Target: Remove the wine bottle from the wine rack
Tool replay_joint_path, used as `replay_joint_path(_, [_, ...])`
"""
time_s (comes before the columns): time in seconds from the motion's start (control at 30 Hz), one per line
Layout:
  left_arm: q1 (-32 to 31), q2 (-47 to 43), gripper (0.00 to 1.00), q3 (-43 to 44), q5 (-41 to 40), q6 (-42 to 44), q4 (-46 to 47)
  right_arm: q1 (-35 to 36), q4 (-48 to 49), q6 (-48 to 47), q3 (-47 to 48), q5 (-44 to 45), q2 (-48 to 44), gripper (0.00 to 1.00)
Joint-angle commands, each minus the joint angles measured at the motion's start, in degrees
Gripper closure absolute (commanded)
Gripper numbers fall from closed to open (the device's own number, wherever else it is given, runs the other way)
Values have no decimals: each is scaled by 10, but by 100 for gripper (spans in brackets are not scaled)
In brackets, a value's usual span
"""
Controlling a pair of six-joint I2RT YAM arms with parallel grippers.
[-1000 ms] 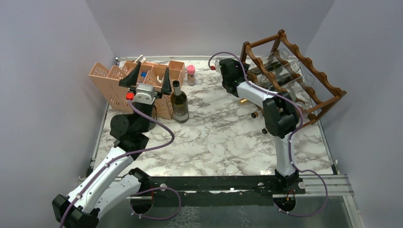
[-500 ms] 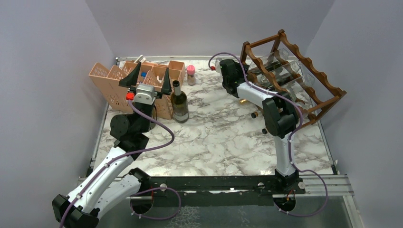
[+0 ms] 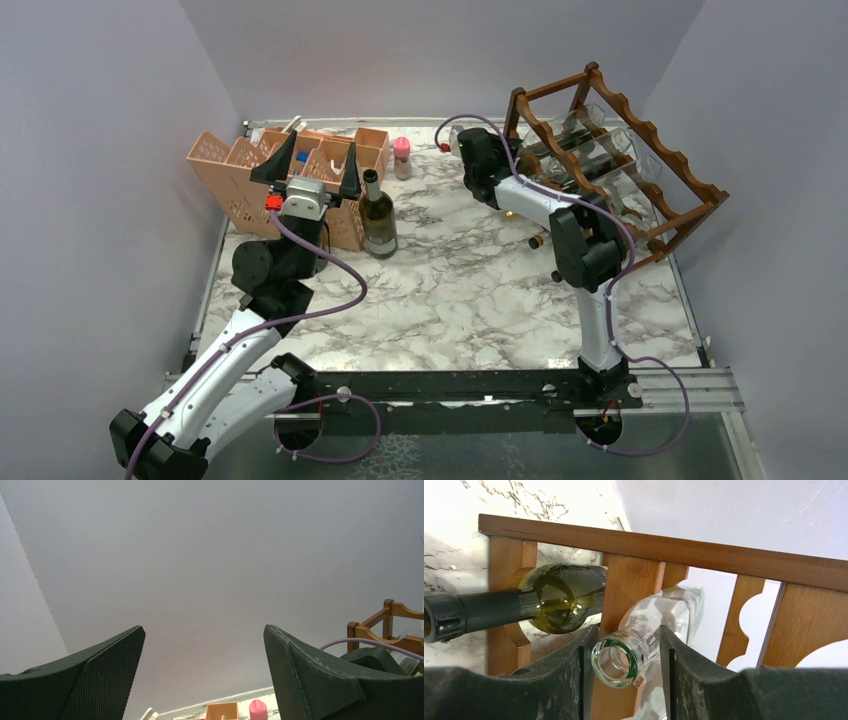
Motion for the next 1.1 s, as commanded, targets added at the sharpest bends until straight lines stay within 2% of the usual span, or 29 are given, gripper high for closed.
replay_joint_path(0.0, [-2,-4,5,-7,11,4,14,13,-14,32,-21,-5,17,68])
replay_joint_path(0.13, [-3,-3,5,-7,12,3,14,14,-3,23,-19,5,19,76])
replay_joint_path(0.37, [-2,-6,5,-7,11,3,14,39,2,17,-24,2,22,84])
replay_joint_path(0.63, [-2,-8,5,-7,9,3,14,63,-46,54,-4,9,47,98])
replay_joint_path(1.07, [-2,-14,5,-7,6,-1,14,84,38,17,-41,39,71,99])
